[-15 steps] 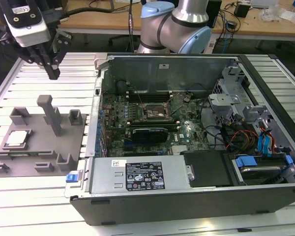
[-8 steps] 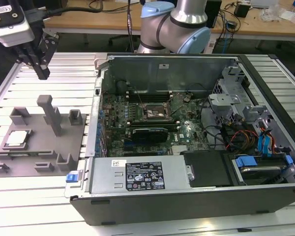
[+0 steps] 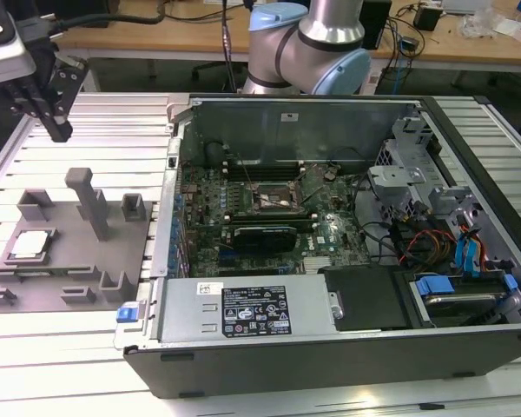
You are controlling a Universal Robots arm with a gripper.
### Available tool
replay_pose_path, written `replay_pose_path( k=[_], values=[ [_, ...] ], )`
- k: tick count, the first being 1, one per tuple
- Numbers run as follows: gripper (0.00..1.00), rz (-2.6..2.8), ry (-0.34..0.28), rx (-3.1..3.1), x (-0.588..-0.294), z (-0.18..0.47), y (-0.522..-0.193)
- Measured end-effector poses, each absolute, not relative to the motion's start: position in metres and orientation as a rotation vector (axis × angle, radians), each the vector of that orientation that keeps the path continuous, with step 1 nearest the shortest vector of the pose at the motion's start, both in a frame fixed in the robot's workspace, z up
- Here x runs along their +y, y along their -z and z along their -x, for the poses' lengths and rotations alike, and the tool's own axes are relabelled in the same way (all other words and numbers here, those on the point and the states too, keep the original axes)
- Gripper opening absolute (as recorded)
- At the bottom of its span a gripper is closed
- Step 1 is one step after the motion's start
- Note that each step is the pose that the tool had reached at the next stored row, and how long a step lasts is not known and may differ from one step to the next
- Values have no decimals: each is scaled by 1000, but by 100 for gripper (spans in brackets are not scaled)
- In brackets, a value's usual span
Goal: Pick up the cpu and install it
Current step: 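Reach for the cpu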
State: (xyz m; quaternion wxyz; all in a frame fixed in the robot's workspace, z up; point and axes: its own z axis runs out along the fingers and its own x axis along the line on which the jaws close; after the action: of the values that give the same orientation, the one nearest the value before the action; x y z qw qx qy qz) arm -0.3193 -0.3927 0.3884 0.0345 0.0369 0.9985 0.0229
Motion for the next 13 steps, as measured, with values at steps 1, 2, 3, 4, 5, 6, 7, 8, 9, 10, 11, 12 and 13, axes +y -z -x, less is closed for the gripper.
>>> replay_pose_path(
  k=[1, 2, 3, 4, 5, 6, 7, 8, 9, 10, 11, 12, 13],
  values=[
    [11, -114, -71, 3070, -393, 321, -387],
    [11, -113, -71, 3070, -393, 323, -385],
    [11, -113, -71, 3070, -393, 325, -384],
    [11, -113, -71, 3070, -393, 327, -382],
    [11, -113, -70, 3070, -393, 330, -379],
    [11, -113, -71, 3070, -393, 334, -375],
    [11, -114, -71, 3069, -393, 338, -372],
    [11, -114, -71, 3070, -393, 339, -370],
    [11, -114, -71, 3070, -393, 341, -368],
    [11, -114, -71, 3070, -393, 343, -366],
    [11, -114, -71, 3070, -393, 344, -364],
    [11, -114, -71, 3070, -393, 349, -360],
    [11, -114, -71, 3070, -393, 351, -359]
  ],
)
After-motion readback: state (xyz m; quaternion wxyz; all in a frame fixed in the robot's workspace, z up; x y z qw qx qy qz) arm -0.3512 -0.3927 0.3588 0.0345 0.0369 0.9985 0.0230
